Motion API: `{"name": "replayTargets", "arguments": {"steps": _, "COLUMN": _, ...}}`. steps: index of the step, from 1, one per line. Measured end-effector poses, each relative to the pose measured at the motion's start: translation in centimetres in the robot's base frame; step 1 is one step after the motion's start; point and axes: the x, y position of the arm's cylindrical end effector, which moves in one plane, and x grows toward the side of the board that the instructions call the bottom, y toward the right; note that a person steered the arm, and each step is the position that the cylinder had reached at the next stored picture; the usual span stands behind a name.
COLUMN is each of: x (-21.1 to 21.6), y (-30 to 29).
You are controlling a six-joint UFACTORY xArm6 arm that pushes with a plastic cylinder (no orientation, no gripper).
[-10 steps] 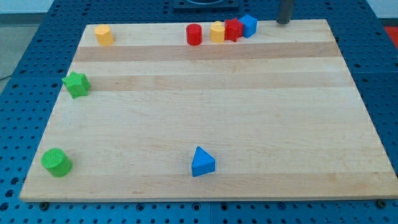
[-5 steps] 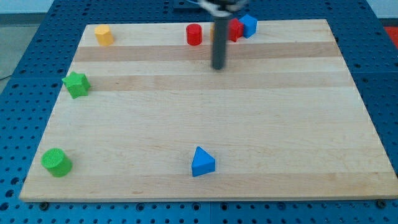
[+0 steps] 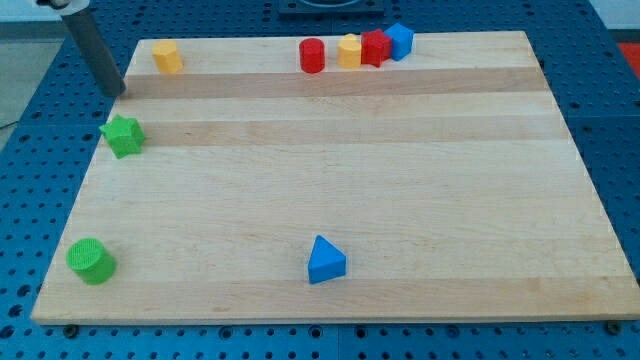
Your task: Point the arm at top left
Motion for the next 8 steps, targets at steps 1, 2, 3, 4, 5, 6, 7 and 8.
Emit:
{"name": "replayTargets", "arguments": {"steps": 1, "x": -1.7, "y": 0.1}}
{"name": "replayTargets", "arguments": {"steps": 2, "x": -5.5, "y": 0.1}}
{"name": "replayTargets", "arguments": {"steps": 3, "x": -8.7, "y": 0.7}}
{"name": "replayTargets", "arguments": {"steps": 4, "x": -9.2, "y": 7.0}}
{"name": "replayTargets", "arguments": {"steps": 5, "x": -9.1, "y": 10.5}}
{"name": "replayTargets", "arguments": {"steps": 6, "x": -9.3, "y": 3.4}}
{"name": "replayTargets", "arguments": {"steps": 7, "x": -8.6, "y": 0.1}}
{"name": "replayTargets", "arguments": {"steps": 8, "x": -6.1, "y": 2.9}}
